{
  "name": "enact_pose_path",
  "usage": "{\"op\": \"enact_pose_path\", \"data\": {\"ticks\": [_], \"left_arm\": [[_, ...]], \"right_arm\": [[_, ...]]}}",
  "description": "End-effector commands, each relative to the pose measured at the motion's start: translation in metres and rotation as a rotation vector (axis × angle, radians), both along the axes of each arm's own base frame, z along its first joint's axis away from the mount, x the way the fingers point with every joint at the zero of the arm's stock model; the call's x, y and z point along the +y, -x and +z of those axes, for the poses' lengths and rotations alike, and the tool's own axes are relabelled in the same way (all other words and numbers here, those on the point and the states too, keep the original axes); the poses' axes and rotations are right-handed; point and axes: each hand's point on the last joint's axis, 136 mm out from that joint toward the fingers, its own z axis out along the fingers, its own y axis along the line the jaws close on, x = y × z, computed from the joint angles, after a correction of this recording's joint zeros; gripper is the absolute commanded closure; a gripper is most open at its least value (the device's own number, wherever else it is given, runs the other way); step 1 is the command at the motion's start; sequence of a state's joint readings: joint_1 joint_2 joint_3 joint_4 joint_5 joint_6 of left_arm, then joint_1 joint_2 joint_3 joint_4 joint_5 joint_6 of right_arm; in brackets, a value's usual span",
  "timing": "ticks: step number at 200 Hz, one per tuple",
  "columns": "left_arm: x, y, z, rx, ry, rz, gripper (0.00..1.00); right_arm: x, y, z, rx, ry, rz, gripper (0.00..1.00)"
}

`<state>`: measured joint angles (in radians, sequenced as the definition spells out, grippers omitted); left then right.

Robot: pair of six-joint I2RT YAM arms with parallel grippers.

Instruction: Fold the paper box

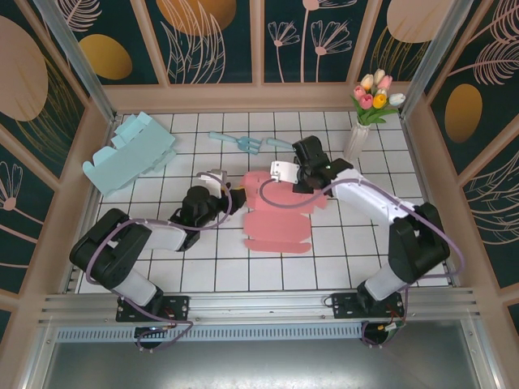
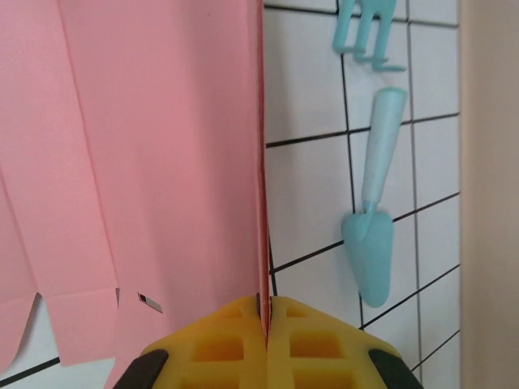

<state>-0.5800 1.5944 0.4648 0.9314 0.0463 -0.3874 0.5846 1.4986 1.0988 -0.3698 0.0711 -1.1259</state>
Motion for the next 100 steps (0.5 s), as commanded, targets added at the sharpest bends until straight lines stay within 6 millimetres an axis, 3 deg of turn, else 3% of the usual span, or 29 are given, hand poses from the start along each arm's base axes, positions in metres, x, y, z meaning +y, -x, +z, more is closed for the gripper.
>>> {"op": "enact_pose_path", "data": {"ticks": [1,47,100], "left_arm": [[0.004,-0.011,0.005,-0.019,0.009,0.049,0.38],[0.020,-0.009,0.004,-0.033,-0.031,0.116,0.38],[0.012,0.012,0.024,-0.098,0.013,0.007,0.37]], "right_arm": [[0.009,0.010,0.006,-0.050,-0.041,0.079,1.00],[0.006,0.023,-0.008,-0.118,0.009,0.198,1.00],[-0.001,0.005,-0.018,-0.275,0.130,0.134,1.00]]}}
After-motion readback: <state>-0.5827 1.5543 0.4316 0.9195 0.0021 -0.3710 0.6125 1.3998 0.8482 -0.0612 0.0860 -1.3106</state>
